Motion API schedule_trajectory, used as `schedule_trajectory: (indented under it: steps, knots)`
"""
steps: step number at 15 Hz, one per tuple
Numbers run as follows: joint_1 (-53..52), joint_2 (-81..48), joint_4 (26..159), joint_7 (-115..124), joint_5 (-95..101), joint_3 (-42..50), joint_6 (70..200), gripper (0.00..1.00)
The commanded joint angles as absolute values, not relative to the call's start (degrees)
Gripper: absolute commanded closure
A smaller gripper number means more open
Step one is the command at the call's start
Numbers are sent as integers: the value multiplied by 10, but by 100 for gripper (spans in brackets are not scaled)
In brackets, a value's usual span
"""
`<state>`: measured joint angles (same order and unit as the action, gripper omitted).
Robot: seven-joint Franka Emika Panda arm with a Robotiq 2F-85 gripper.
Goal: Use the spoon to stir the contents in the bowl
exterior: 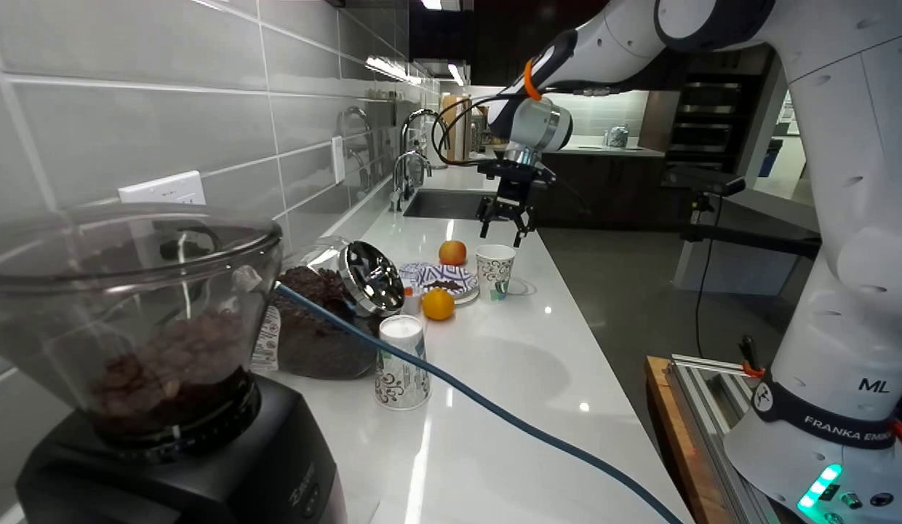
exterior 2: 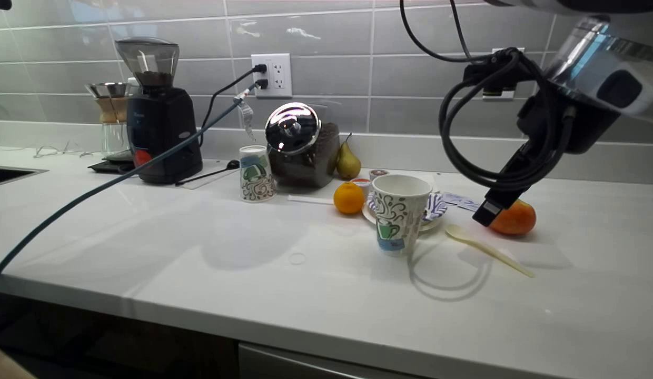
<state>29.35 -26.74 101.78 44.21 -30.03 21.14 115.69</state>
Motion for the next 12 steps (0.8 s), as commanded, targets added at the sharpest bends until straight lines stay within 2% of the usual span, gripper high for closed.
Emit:
schedule_trajectory:
  steps: [1,12]
  knots:
    - [316,-293,997,422,-356,197,1147,0]
    - [354,-375,946,403,-449,186,1123,0]
